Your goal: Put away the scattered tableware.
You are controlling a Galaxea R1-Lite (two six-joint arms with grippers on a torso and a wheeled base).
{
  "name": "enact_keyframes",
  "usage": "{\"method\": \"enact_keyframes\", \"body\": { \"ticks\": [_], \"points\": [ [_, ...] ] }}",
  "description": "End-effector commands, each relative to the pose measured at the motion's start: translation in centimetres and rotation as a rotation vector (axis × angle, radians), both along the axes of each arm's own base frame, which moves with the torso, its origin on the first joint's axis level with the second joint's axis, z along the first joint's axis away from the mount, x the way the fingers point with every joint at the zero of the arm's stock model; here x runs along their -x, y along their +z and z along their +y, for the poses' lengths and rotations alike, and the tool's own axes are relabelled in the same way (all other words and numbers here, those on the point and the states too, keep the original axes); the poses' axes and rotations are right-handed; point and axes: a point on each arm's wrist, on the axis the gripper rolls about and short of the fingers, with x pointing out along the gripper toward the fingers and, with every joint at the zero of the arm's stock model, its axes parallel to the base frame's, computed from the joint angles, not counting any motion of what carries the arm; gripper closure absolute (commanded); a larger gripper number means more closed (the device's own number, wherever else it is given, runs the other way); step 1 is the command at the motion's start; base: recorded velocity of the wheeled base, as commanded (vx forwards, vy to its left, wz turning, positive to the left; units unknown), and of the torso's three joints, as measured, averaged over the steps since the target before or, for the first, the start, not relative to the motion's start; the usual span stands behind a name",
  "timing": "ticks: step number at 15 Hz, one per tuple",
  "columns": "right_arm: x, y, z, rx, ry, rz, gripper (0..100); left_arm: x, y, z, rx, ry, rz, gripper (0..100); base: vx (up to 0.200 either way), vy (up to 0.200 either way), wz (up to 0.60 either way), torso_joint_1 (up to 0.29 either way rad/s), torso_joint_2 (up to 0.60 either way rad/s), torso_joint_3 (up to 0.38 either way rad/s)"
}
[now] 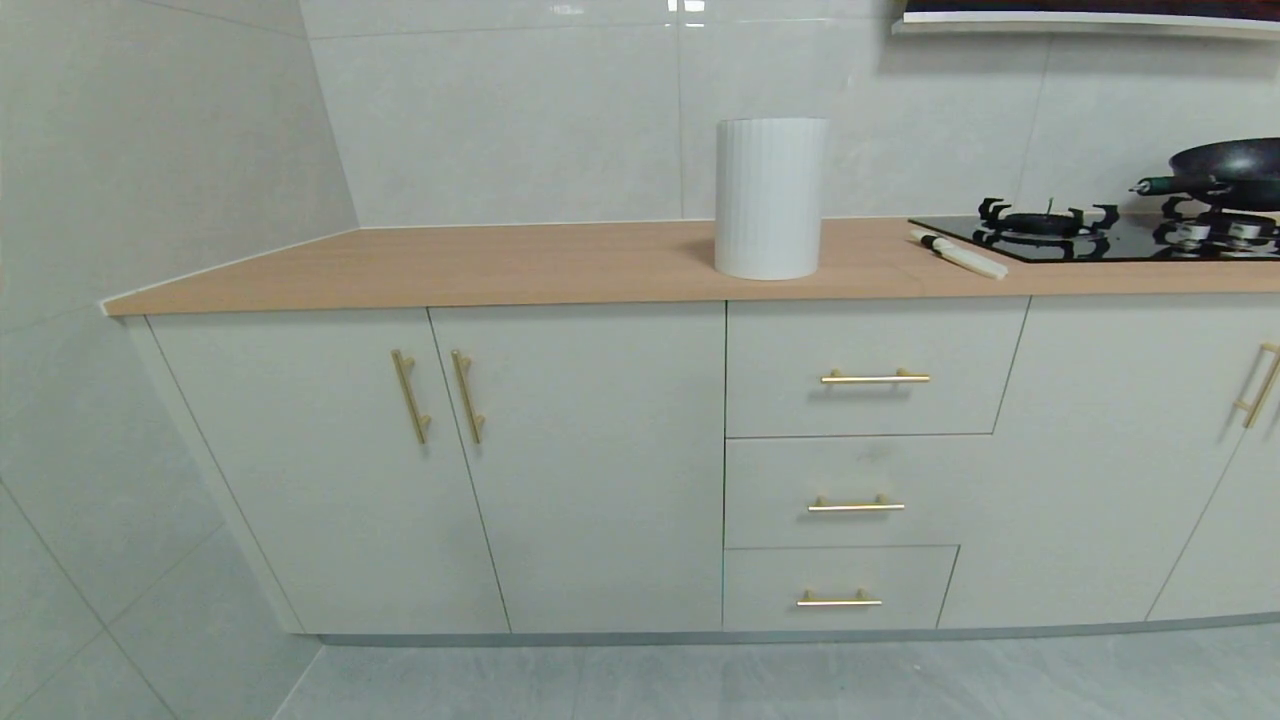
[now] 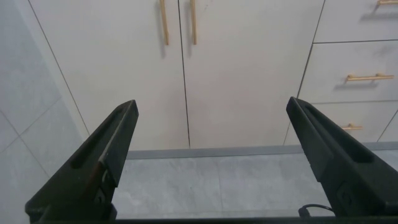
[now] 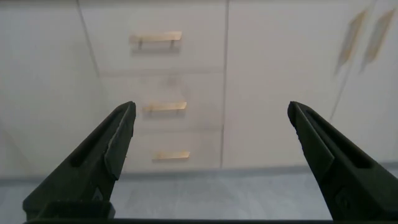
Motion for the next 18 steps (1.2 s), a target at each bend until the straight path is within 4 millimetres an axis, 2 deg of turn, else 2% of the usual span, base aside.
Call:
{"method": "enact_keyframes", "body": {
  "ticks": [1, 13, 18],
  "points": [
    [-0.13, -0.46, 0.0, 0.004, 0.001, 0.018, 0, -0.01, -0.02, 0.0, 0.0, 0.0, 0.001, 0, 0.0, 0.0, 0.0, 0.0, 0.0, 0.0],
    [-0.13, -0.48, 0.07, 0.025, 0.032, 0.02, 0, -0.01, -0.02, 0.0, -0.001, 0.0, 0.001, 0, 0.0, 0.0, 0.0, 0.0, 0.0, 0.0],
    [-0.13, -0.48, 0.08, 0.025, 0.035, 0.02, 0, -0.01, -0.02, 0.0, -0.001, 0.0, 0.001, 0, 0.2, 0.0, 0.0, 0.002, 0.0, 0.002]
  ]
}}
